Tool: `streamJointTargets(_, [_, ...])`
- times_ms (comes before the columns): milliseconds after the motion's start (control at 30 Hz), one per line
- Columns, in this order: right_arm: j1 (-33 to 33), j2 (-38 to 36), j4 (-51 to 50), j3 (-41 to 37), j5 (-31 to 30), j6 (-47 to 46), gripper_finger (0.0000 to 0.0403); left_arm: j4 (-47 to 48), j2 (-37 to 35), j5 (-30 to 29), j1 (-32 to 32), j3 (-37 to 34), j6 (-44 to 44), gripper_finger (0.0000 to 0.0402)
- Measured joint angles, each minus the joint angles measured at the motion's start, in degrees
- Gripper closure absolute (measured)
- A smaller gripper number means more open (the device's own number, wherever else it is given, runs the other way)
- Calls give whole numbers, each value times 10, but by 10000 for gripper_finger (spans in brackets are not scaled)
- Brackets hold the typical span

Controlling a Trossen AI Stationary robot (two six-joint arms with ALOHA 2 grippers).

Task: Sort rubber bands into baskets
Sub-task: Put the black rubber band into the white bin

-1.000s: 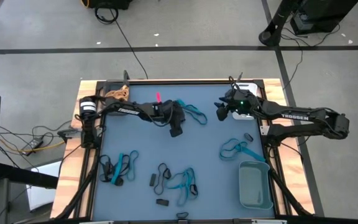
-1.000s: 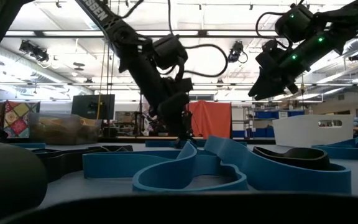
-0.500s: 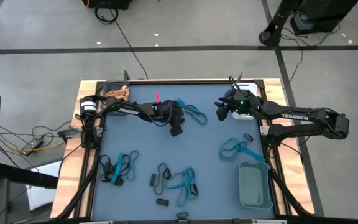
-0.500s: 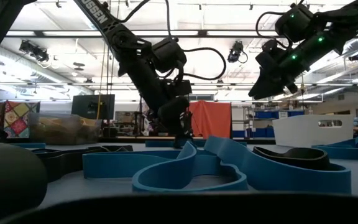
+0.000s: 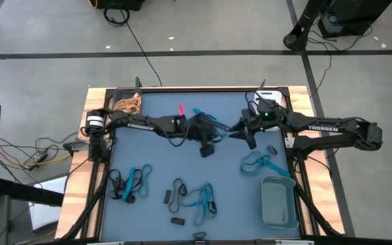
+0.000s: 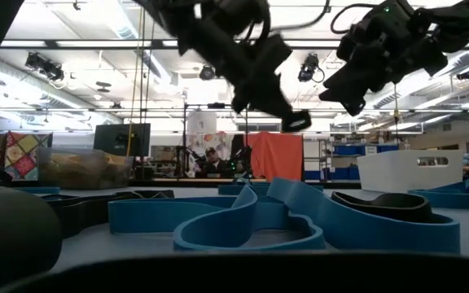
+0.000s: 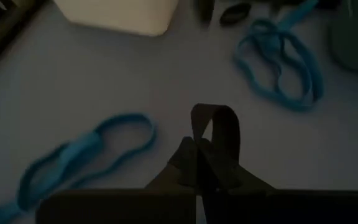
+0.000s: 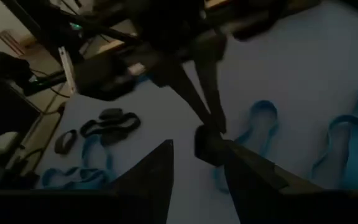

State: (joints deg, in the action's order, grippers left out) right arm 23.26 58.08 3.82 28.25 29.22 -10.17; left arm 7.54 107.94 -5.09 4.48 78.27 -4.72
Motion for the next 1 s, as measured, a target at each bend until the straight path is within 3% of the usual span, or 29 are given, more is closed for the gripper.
streamJointTargets(167, [-12, 0, -5, 0, 2, 2, 252, 79, -1, -75, -22, 61, 35, 397])
streamJointTargets(300, [-21, 0, -4, 0, -41, -1, 252, 94, -1, -100, -22, 74, 44, 397])
streamJointTargets(400, [-29, 0, -1, 0, -71, -2, 246, 90, -2, -100, -23, 79, 45, 397])
streamJointTargets(800, [-64, 14, 34, 0, -86, 10, 182, 61, -2, -93, -23, 79, 48, 397])
streamJointTargets(1000, [-65, 40, 65, 0, -87, 14, 189, 44, -2, -65, -23, 79, 49, 396])
